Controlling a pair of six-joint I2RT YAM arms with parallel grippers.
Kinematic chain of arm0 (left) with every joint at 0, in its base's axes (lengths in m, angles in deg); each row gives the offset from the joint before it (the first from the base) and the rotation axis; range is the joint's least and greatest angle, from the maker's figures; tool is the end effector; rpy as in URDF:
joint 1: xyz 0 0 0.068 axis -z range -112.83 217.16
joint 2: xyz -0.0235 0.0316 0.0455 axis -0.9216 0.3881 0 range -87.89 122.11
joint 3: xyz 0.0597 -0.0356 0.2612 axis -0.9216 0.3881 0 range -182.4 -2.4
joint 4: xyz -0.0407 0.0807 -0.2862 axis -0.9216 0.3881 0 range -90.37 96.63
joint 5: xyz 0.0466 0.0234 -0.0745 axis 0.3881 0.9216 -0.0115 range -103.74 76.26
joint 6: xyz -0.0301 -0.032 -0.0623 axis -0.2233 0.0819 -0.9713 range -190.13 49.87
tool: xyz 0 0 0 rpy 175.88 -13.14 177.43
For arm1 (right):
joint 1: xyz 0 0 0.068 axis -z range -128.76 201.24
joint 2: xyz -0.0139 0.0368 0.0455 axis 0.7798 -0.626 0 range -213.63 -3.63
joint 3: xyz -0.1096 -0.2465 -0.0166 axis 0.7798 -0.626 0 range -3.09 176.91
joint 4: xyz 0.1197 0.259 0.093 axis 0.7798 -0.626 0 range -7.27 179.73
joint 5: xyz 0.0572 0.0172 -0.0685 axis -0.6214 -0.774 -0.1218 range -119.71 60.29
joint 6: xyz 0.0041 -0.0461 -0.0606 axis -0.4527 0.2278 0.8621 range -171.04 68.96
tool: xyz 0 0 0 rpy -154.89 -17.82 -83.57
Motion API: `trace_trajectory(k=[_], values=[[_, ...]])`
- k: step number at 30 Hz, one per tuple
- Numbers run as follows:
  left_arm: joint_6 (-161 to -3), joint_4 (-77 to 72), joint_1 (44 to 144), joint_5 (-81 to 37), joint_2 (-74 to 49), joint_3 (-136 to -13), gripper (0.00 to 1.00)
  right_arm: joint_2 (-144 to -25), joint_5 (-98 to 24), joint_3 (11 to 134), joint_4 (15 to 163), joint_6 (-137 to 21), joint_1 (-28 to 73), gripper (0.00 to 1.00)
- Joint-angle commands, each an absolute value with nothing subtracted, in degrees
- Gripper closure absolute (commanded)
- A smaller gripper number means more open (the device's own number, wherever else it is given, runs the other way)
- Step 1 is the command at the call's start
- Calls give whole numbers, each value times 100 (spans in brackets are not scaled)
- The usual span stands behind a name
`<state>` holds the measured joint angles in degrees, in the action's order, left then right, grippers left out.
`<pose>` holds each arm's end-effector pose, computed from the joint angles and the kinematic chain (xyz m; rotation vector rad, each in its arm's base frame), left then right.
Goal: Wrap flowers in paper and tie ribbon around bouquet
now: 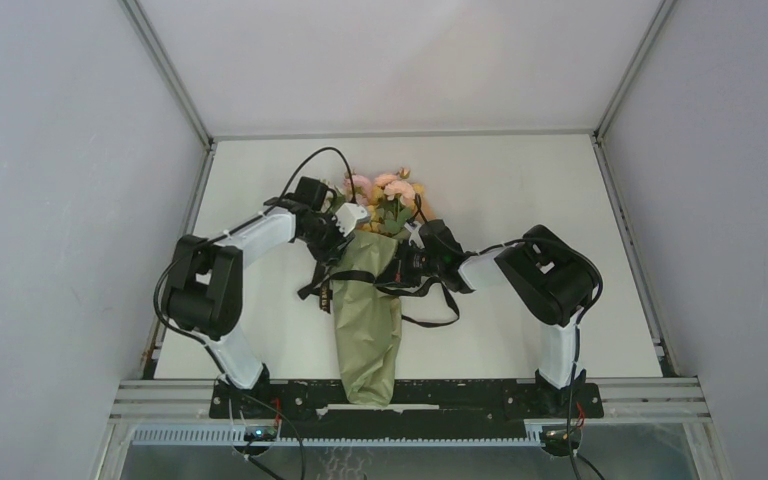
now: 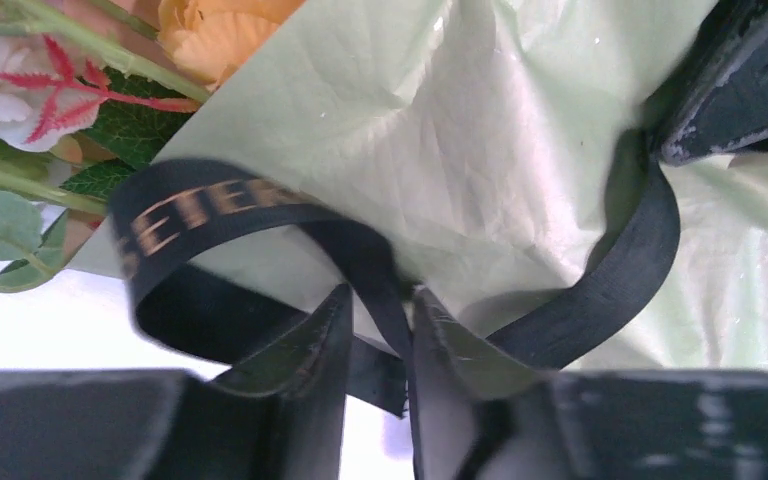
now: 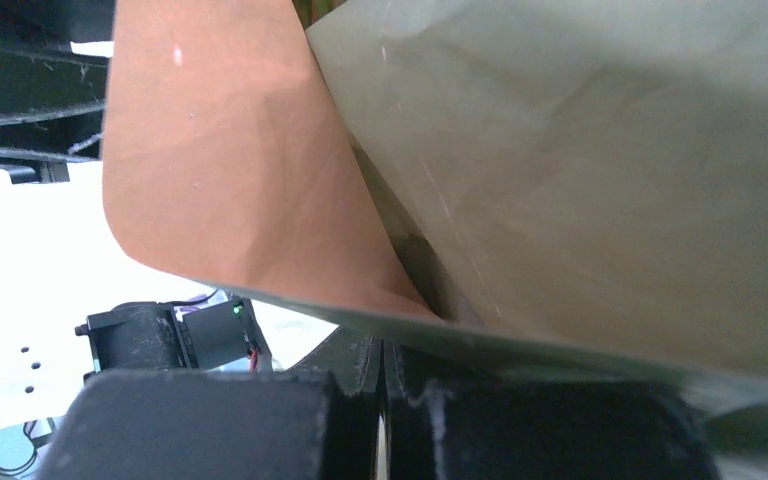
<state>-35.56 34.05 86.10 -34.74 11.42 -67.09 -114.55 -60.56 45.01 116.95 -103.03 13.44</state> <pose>0.3517 -0.1451 0.1330 1.2982 2.3697 -0.4278 0.2977 0.2728 0.0554 -0.0427 2.4942 1.3787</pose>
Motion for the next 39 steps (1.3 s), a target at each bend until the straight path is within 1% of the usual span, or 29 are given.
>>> trace_trajectory(k=[1,4,5,6,7,8,12,15,17,18,19,21,23,26,29,34,36,37,38,39], values=[[-3761,3359,8626,-3629,926,-7019,72,-11495,-5988,4648,11756,-10159,1324,100],[-3729,3208,8619,-3983,471,-6741,74,-11499,-6010,4648,11770,-10158,1312,100],[-3760,3137,8618,-4035,323,-6656,77,-11498,-6018,4648,11782,-10158,1316,100],[-3783,3068,8626,-4055,201,-6580,84,-11507,-6029,4648,11799,-10171,1318,100],[-3807,3036,8621,-4057,107,-6531,95,-11508,-6036,4648,11809,-10175,1309,100],[-3832,3050,8626,-4066,25,-6511,99,-11508,-6048,4648,11814,-10184,1316,100],[-3777,3591,8651,-4529,-211,-6582,100,-11444,-6089,4644,11820,-10193,1314,100],[-3597,3873,8850,-4815,-574,-6459,100,-11382,-6093,4644,11846,-10202,1326,100],[-3528,3769,8943,-4531,-733,-6312,100,-11361,-6094,4646,11846,-10203,1327,100],[-3622,3627,8936,-4208,-736,-6259,100,-11359,-6099,4648,11839,-10198,1341,100],[-3821,3424,8913,-3889,-695,-6239,97,-11351,-6099,4647,11835,-10194,1344,100],[-4318,3136,8834,-3243,-456,-6325,74,-11350,-6107,4648,11822,-10187,1342,100],[-4817,2950,8734,-2708,-154,-6484,56,-11350,-6103,4648,11820,-10184,1336,100],[-5028,2960,8697,-2432,246,-6646,44,-11351,-6109,4648,11820,-10185,1329,100],[-5010,3033,8694,-2438,568,-6725,43,-11341,-6114,4648,11816,-10176,1329,100],[-4969,3066,8700,-2574,868,-6761,50,-11332,-6125,4646,11751,-10134,1341,100],[-4952,3068,8695,-2591,957,-6778,56,-11334,-6120,4648,11736,-10123,1353,100],[-4944,3066,8699,-2565,1014,-6786,62,-11332,-6120,4648,11736,-10123,1351,100],[-4939,3053,8695,-2518,1044,-6795,71,-11325,-6118,4646,11740,-10118,1352,100],[-4939,3060,8691,-2508,1054,-6801,86,-11324,-6118,4648,11748,-10122,1349,100]])
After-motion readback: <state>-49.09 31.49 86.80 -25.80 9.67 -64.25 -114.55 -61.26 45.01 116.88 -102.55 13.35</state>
